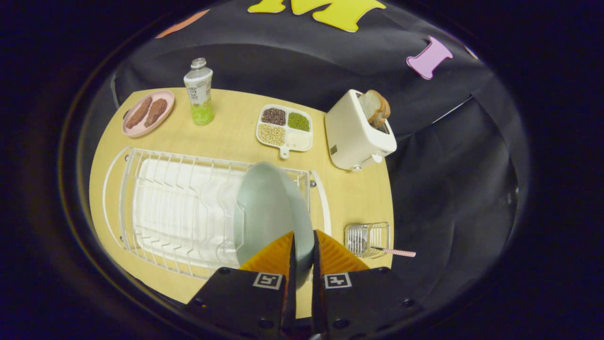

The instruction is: Take the plate from the dish rack, then take the spoon from the basket and place it into the plate.

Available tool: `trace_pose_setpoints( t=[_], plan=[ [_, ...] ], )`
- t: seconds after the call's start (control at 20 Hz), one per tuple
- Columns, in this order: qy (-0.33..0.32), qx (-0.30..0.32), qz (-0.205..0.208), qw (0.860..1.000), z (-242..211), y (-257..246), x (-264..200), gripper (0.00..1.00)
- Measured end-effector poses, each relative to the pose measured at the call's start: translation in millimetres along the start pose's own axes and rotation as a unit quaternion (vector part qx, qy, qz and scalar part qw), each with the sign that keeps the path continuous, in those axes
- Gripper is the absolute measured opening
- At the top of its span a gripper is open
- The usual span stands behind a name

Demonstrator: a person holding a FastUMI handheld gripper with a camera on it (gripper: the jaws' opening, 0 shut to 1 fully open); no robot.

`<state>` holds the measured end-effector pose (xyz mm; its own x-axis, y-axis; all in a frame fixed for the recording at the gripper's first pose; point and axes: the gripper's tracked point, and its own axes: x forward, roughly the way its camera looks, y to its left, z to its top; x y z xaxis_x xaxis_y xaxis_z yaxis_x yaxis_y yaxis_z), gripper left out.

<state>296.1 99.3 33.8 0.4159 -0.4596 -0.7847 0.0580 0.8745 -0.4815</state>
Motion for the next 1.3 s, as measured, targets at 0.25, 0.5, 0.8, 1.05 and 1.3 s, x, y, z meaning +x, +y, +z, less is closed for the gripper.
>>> trace_pose_setpoints(
  t=[0.25,0.5,0.8,1.05,1.3],
  plan=[
    [-0.029,0.010,-0.051,0.998,2,7,-16,0.18],
    [-0.076,0.072,-0.096,0.990,8,-2,-33,0.18],
    [-0.093,0.101,-0.020,0.990,-15,-10,-54,0.18],
    [-0.137,0.126,0.080,0.979,-65,-32,-80,0.18],
    [-0.178,0.141,0.179,0.957,-155,-37,-76,0.18]
  ],
)
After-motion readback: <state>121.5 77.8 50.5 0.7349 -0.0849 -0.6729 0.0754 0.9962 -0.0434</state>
